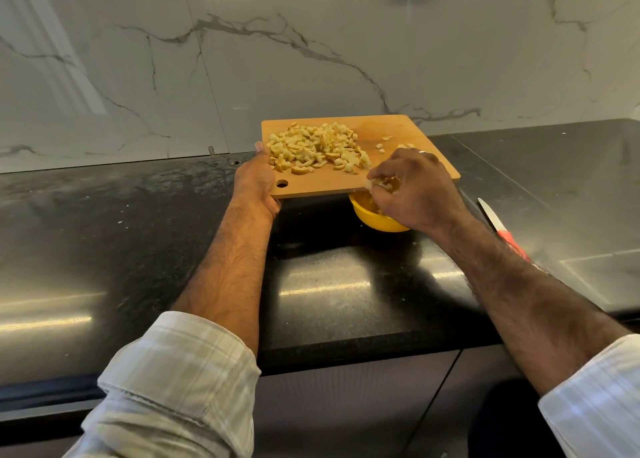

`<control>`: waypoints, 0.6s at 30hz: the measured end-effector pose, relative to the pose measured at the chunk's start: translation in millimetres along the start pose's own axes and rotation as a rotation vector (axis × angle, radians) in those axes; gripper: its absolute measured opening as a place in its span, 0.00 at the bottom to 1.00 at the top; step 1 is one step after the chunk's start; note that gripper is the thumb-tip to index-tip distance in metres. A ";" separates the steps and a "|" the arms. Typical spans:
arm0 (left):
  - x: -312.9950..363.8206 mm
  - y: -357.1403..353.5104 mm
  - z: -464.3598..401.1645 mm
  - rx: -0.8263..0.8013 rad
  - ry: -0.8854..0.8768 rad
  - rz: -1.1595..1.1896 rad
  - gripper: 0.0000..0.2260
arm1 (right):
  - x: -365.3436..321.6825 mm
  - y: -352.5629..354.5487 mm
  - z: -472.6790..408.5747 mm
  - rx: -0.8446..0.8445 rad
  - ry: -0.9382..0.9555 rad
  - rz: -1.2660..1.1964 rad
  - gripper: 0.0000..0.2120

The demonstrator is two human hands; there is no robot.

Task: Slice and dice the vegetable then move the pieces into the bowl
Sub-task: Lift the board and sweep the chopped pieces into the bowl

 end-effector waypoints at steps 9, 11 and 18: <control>1.6 -0.7 6.1 -0.014 -0.007 0.022 0.14 | -5.5 11.2 -2.6 -0.014 -0.017 0.000 0.11; 2.0 -0.6 7.1 -0.014 -0.008 0.022 0.14 | -4.3 11.5 -5.4 -0.006 -0.015 -0.035 0.08; 1.8 0.3 7.1 -0.024 -0.005 0.029 0.15 | 48.9 1.5 -51.3 -0.040 -0.239 -0.133 0.22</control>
Point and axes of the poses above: each hand's wrist, its own z-axis away from the middle knuckle, its own y-axis out of the back of the hand, x = y × z, the point moved 5 cm from there along -z, towards the middle knuckle, and after that the axes turned 11 degrees about -z, right-handed, at the moved point
